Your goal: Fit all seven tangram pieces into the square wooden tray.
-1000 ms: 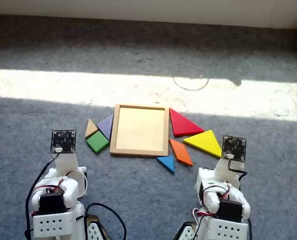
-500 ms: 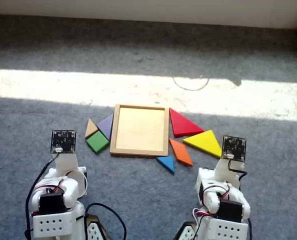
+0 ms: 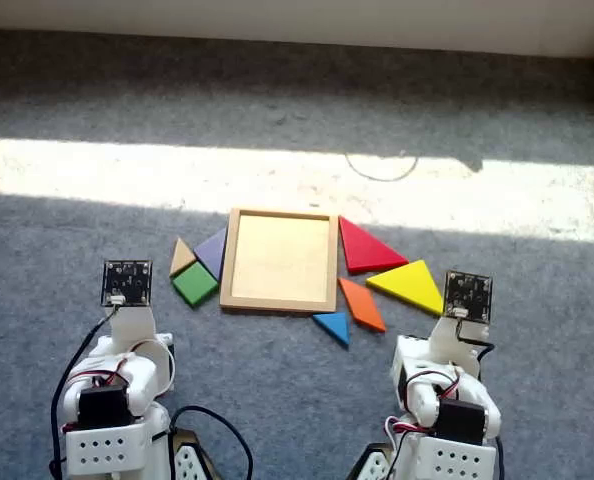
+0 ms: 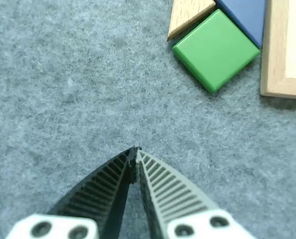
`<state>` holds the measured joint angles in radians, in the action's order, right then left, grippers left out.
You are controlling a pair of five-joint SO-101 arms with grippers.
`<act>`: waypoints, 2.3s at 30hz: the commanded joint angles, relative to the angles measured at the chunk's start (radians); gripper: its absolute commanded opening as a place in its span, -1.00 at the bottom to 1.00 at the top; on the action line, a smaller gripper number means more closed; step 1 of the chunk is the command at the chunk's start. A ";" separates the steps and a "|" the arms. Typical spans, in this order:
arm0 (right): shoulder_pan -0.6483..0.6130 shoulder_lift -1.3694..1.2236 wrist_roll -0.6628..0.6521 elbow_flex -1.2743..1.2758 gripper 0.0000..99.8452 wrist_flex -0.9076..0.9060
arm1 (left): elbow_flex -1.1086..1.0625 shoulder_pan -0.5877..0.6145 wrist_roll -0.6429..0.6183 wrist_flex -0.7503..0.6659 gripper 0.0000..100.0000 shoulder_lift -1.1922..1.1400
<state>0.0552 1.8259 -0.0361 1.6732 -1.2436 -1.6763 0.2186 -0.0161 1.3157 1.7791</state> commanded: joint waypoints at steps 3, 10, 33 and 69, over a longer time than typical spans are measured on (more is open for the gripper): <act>0.012 0.010 -0.009 0.111 -0.90 -0.001 | -0.019 -0.001 0.006 0.005 -0.99 0.036; 0.177 0.007 -0.281 -0.194 -0.90 0.058 | -0.019 -0.001 0.006 0.005 -0.99 0.036; -0.193 -0.915 -0.400 -0.886 -0.70 0.056 | -0.019 -0.001 0.006 0.005 -0.99 0.036; -0.424 -2.098 -0.555 -1.544 -0.22 0.088 | -0.019 -0.001 0.006 0.005 -0.99 0.036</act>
<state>-0.3728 -0.2716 -0.5808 0.1910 -1.1822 -1.6763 0.2186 -0.0161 1.3157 1.7791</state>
